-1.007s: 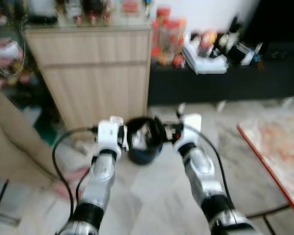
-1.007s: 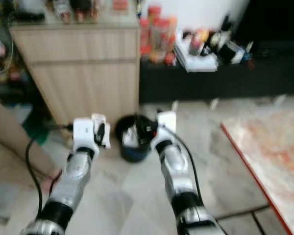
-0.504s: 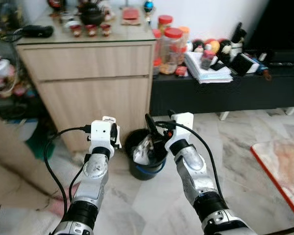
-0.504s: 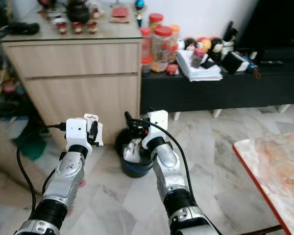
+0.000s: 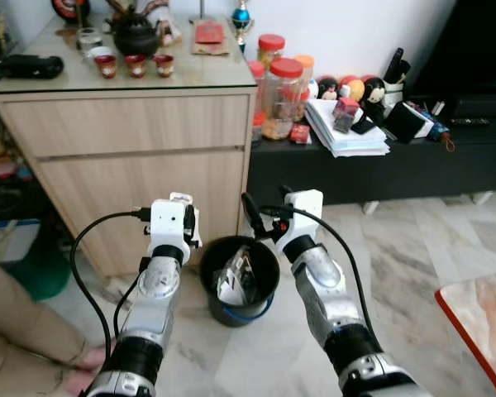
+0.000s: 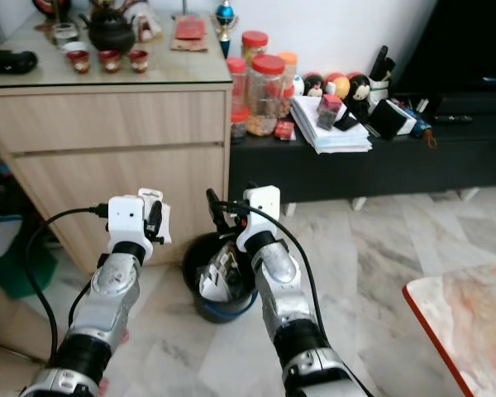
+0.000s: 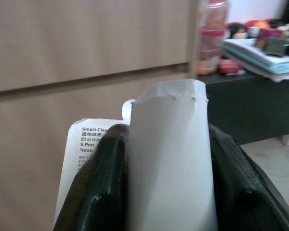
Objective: Picking trash to rubbish bin
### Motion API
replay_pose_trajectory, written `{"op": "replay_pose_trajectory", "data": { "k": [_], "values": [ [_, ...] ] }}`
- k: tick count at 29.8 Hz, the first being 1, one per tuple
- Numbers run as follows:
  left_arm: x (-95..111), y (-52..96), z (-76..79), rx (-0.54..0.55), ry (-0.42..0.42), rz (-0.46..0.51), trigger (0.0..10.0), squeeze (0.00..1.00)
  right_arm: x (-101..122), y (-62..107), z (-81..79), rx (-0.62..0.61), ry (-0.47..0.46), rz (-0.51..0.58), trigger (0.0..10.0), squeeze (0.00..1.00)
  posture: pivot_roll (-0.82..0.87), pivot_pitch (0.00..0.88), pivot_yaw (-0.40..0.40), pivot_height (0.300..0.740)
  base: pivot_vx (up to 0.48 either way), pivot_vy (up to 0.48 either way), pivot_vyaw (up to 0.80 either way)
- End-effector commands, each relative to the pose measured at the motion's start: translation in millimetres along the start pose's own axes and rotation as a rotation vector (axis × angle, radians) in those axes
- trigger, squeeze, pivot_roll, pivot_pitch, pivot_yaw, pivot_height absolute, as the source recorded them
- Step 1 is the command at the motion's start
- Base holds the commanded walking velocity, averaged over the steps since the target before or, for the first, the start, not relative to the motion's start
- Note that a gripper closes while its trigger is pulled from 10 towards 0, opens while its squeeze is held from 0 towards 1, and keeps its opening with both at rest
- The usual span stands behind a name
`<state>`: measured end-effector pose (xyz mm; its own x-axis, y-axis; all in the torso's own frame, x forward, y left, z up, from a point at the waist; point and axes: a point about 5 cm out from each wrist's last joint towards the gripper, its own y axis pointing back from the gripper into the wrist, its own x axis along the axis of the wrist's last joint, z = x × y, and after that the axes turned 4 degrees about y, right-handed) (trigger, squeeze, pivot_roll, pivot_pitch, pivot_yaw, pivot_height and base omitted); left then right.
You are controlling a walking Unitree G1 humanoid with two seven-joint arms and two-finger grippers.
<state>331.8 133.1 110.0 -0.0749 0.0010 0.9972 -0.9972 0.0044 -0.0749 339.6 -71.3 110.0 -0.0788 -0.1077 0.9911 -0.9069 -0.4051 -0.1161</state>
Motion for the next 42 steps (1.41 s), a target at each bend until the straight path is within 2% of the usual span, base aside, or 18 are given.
{"op": "replay_pose_trajectory", "data": {
  "k": [1,23,27,28,29,30,31,37,41,42],
  "values": [
    [2,-0.5,9.4,-0.028,0.004,0.007,10.0,0.00,0,3.9,9.1,-0.028,0.002,0.004,10.0,0.00,0.03,0.108,-0.075,0.740,0.480,0.000,0.00],
    [5,-2.2,8.8,-0.035,0.001,0.010,10.0,0.00,-2,3.7,7.0,-0.026,-0.007,-0.005,10.0,0.00,0.04,0.120,-0.067,0.740,0.480,0.000,-0.08],
    [3,-1.7,11.5,-0.061,0.021,-0.001,10.0,0.00,-3,4.0,7.5,-0.027,-0.003,-0.011,10.0,0.00,0.04,0.120,-0.067,0.740,0.480,0.000,0.00],
    [1,-1.2,13.2,-0.071,0.070,-0.021,10.0,0.00,-3,4.1,7.6,-0.027,-0.002,-0.013,10.0,0.00,0.04,0.120,-0.067,0.740,0.259,0.000,0.00],
    [1,-1.2,13.2,-0.071,0.070,-0.021,10.0,0.00,-3,4.1,7.6,-0.027,-0.002,-0.013,10.0,0.00,0.04,0.120,-0.067,0.740,0.259,0.000,0.00],
    [-5,-0.5,14.3,-0.089,0.093,-0.063,10.0,0.00,-4,4.3,8.1,-0.025,0.003,-0.019,10.0,0.00,0.03,0.120,-0.067,0.740,0.000,0.000,0.00],
    [-14,2.0,16.1,-0.129,0.080,-0.121,10.0,0.00,-5,4.7,8.2,-0.019,0.007,-0.029,10.0,0.00,0.03,0.120,-0.067,0.740,0.000,0.000,0.00],
    [-34,13.3,19.5,-0.210,0.041,-0.218,10.0,0.00,-13,7.2,7.0,0.028,0.034,-0.090,10.0,0.00,0.04,0.119,-0.069,0.740,0.000,0.000,0.00],
    [-39,16.6,21.8,-0.247,0.018,-0.245,10.0,0.00,-17,8.6,6.7,0.040,0.049,-0.115,10.0,0.00,0.04,0.117,-0.071,0.740,0.000,0.000,0.00],
    [-46,19.6,23.6,-0.273,0.002,-0.281,10.0,0.00,-21,10.2,6.1,0.059,0.055,-0.142,10.0,0.00,0.04,0.118,-0.072,0.740,0.000,0.000,0.00]
  ]
}}
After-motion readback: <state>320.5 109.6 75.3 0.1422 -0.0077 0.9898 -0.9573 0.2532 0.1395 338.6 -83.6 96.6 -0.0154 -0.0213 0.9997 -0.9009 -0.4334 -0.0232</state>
